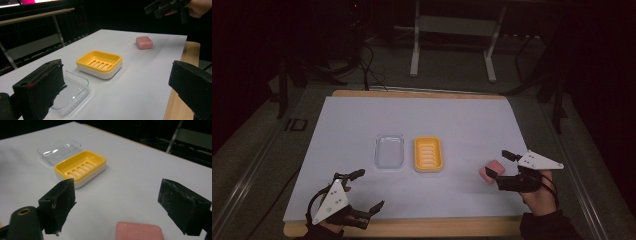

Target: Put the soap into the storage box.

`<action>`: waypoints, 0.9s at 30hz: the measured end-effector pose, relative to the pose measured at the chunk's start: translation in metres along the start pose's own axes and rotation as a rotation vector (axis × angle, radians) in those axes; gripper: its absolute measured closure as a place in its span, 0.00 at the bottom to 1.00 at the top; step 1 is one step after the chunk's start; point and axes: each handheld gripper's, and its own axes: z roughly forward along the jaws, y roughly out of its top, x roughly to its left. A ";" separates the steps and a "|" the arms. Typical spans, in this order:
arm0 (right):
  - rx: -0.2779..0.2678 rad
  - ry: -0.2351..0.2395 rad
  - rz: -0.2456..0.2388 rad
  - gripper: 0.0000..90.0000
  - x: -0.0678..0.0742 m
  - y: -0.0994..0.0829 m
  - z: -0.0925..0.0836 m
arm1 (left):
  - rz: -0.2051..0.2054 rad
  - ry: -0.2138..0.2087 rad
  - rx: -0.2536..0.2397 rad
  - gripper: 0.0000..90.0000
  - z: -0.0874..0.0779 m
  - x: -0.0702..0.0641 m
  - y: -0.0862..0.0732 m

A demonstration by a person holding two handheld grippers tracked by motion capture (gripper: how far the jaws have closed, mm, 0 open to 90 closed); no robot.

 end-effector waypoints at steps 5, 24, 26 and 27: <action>0.157 0.033 -0.004 0.15 -0.004 0.003 0.002 | 0.002 0.000 0.005 0.01 0.000 0.000 0.000; 0.606 0.070 0.151 0.20 0.003 -0.004 0.018 | 0.012 0.001 0.022 0.01 0.002 -0.001 0.000; 0.623 0.071 0.170 0.19 0.004 -0.005 0.020 | 0.014 0.003 0.024 0.01 0.002 -0.001 0.000; 0.638 0.069 0.188 0.19 0.005 -0.005 0.021 | 0.015 0.003 0.025 0.01 0.002 -0.001 0.000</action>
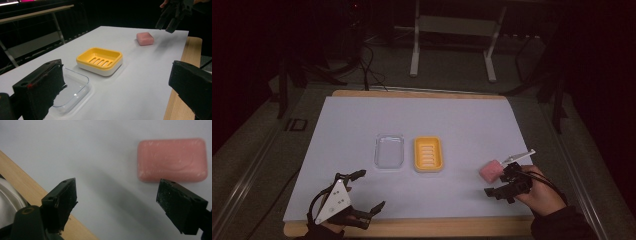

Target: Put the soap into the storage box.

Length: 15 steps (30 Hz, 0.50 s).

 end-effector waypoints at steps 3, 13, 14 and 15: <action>0.031 -0.016 0.048 0.18 0.001 0.001 0.002 | 0.002 0.001 0.001 0.01 0.000 0.000 0.000; 0.198 -0.086 0.289 0.16 0.007 0.007 0.014 | 0.004 0.002 0.006 0.01 0.001 -0.001 0.000; 0.206 -0.096 0.320 0.16 0.008 0.008 0.015 | 0.005 0.002 0.007 0.01 0.001 -0.001 0.000; 0.212 -0.106 0.345 0.16 0.008 0.009 0.016 | 0.005 0.002 0.007 0.01 0.001 -0.001 0.000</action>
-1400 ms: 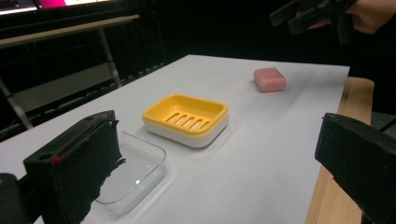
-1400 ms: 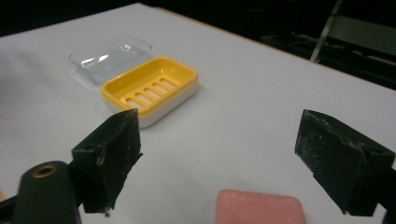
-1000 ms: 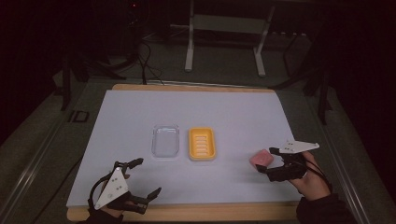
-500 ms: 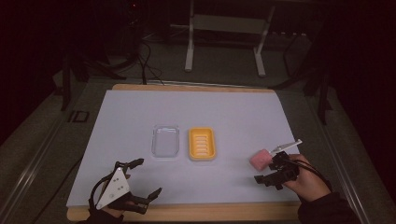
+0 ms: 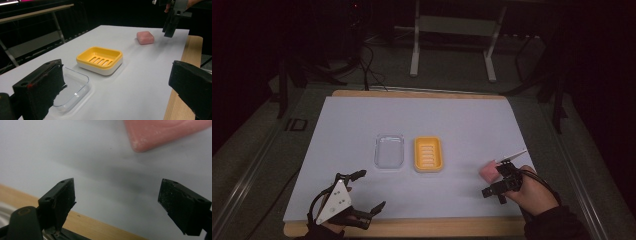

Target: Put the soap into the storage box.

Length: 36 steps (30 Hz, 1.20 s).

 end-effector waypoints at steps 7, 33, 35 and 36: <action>0.067 -0.021 0.266 0.16 0.007 0.009 -0.001 | 0.001 0.002 0.002 0.01 0.001 0.000 0.000; -0.066 -0.159 0.744 0.23 0.006 0.069 -0.020 | 0.009 -0.008 -0.020 0.01 -0.004 -0.004 0.002; -0.033 -0.136 0.779 0.23 0.000 0.071 -0.015 | 0.008 -0.009 -0.018 0.01 -0.004 -0.004 0.002; -0.043 -0.153 0.790 0.24 -0.002 0.072 -0.013 | 0.007 -0.009 -0.017 0.01 -0.003 -0.004 0.002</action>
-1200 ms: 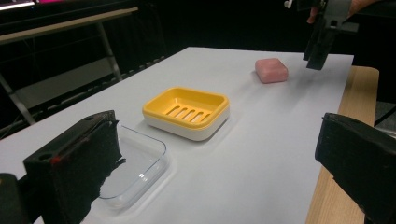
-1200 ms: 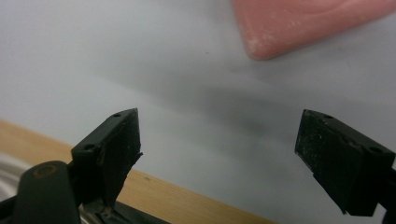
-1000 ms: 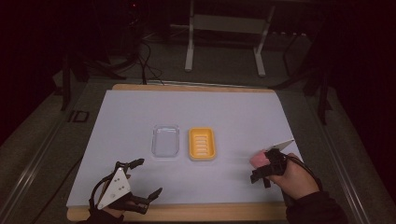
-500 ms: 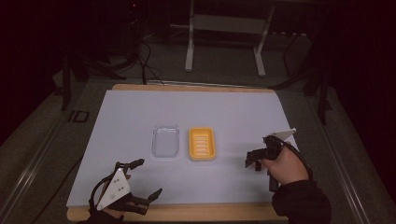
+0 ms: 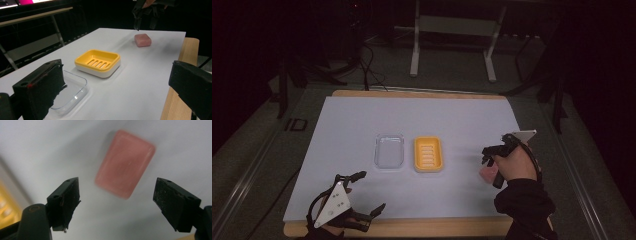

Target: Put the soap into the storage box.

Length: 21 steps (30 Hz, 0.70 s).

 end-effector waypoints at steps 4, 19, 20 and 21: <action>0.038 -0.004 0.032 0.24 -0.001 0.007 0.013 | 0.001 -0.001 -0.001 0.01 0.000 0.000 0.000; 0.030 -0.089 0.039 0.23 0.011 0.018 0.038 | 0.001 0.000 -0.006 0.01 -0.001 -0.001 0.000; 0.050 -0.097 0.040 0.23 0.011 0.019 0.039 | 0.002 0.000 -0.005 0.01 0.000 -0.001 0.000; 0.067 -0.104 0.039 0.23 0.011 0.019 0.040 | 0.001 0.000 -0.005 0.01 0.000 0.000 0.000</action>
